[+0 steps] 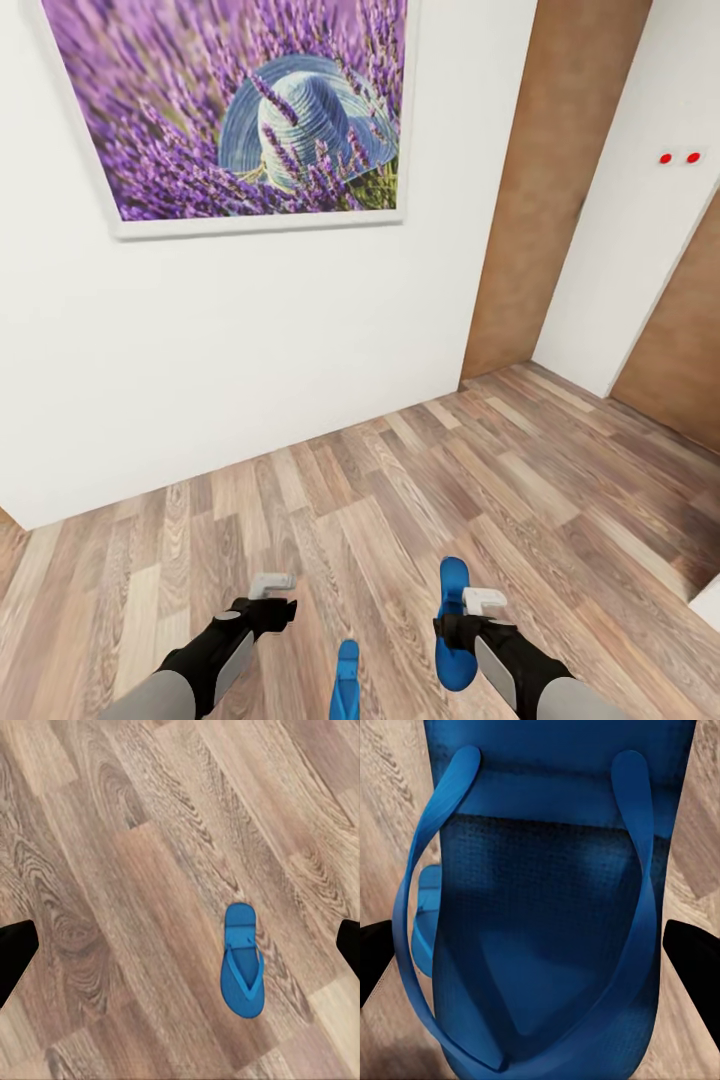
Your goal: In the bedroom, move the book from the bed onto either nightstand, and place the two sandals side by side next to the bed.
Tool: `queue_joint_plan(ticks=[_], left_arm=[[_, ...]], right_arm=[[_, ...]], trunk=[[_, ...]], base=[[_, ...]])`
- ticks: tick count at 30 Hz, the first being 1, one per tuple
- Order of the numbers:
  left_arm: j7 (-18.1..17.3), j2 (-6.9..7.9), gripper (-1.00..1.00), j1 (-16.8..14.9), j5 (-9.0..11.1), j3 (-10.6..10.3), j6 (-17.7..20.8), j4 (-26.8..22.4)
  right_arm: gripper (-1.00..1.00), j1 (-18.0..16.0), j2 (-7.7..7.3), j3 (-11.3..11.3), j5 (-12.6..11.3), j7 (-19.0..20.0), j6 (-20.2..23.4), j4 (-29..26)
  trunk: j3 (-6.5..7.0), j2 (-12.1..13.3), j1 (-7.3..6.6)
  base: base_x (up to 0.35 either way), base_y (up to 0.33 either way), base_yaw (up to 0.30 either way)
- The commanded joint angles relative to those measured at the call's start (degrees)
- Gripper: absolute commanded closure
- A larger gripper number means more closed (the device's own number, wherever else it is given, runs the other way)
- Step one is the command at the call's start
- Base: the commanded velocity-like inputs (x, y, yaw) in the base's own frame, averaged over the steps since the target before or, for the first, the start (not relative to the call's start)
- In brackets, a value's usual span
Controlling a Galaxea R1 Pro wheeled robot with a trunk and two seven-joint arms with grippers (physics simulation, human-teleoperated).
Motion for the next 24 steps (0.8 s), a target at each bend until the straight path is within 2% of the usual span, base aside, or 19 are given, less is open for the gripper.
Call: queue_joint_plan(ticks=[1,18,24], left_arm=[[0.0,0.03,-1.0,0.0,0.2,-0.4,0.3,-0.1],[0.0,0.03,-1.0,0.0,0.3,-0.4,0.3,-0.2],[0.0,-0.02,-1.0,0.1,0.2,-0.4,-0.7,-0.1]], right_arm=[[1.0,0.0,-0.05,0.5,-0.5,-0.3,0.3,-0.1],[1.0,0.0,-0.08,0.5,-0.5,-0.3,0.3,-0.1],[1.0,0.0,-0.09,0.5,-0.6,-0.3,0.3,-0.1]], trunk=[[-0.05,0.0,0.02],[-0.05,0.0,0.02],[0.02,0.0,0.02]], base=[[0.237,0.025,-0.005],[0.216,-0.007,-0.001],[0.073,-0.056,-0.088]])
